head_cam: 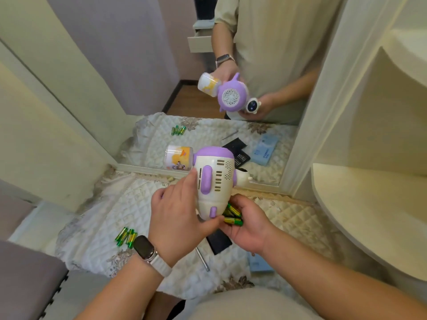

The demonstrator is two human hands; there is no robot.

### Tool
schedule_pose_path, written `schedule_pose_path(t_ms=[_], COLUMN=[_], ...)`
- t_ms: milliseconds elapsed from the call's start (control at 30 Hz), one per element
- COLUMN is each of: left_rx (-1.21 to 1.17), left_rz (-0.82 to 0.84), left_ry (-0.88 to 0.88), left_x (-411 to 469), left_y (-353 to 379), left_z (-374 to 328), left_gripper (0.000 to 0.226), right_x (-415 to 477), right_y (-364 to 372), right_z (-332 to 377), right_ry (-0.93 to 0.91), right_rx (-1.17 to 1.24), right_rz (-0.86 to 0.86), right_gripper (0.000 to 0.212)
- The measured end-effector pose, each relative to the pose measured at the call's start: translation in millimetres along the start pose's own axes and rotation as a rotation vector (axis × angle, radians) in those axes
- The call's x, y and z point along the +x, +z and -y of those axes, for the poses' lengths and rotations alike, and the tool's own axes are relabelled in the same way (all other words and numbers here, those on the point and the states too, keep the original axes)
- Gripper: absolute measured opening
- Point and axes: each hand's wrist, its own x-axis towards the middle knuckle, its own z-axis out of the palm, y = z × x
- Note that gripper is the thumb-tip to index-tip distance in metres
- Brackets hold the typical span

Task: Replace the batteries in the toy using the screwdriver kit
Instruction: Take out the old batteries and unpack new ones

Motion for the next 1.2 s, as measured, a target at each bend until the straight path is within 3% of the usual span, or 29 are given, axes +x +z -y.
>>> schedule_pose_path(t_ms=[133, 333, 567, 733, 867, 1033, 1200], left_rx=[-0.366, -0.884, -1.203, -1.245, -1.157, -0.965, -0.609], left_rz=[0.080, 0.168, 0.285, 0.337, 0.273, 0.176, 0.066], left_ry=[-0.206, -0.534, -0.652, -0.611, -0.465, -0.218, 0.097], left_x=[0.0, -20.9, -46.5, -51.9, -41.3, -17.2, 9.2], left_y=[5.3, 36.1, 55.2, 56.7, 46.9, 18.9, 6.5], left_z=[5.4, 35.4, 63.4, 79.6, 87.8, 92.2, 98.9], left_gripper=[0.099, 0.086, 0.078, 0.081, 0.084, 0.087, 0.097], right_x=[-0.9, -3.9, -1.9, 3.5, 14.7, 28.9, 46.6], right_y=[-1.0, -3.3, 1.2, 11.5, 26.0, 36.5, 45.7], right_z=[-3.2, -9.4, -31.0, -47.2, -52.4, -49.4, -47.3], right_ry=[-0.018, -0.009, -0.030, -0.090, -0.127, -0.113, -0.163], right_rx=[-0.053, -0.273, -0.340, -0.523, -0.527, -0.257, -0.007], right_rz=[-0.122, -0.259, -0.323, -0.358, -0.396, -0.451, -0.352], right_gripper=[0.022, 0.022, 0.021, 0.013, 0.013, 0.019, 0.037])
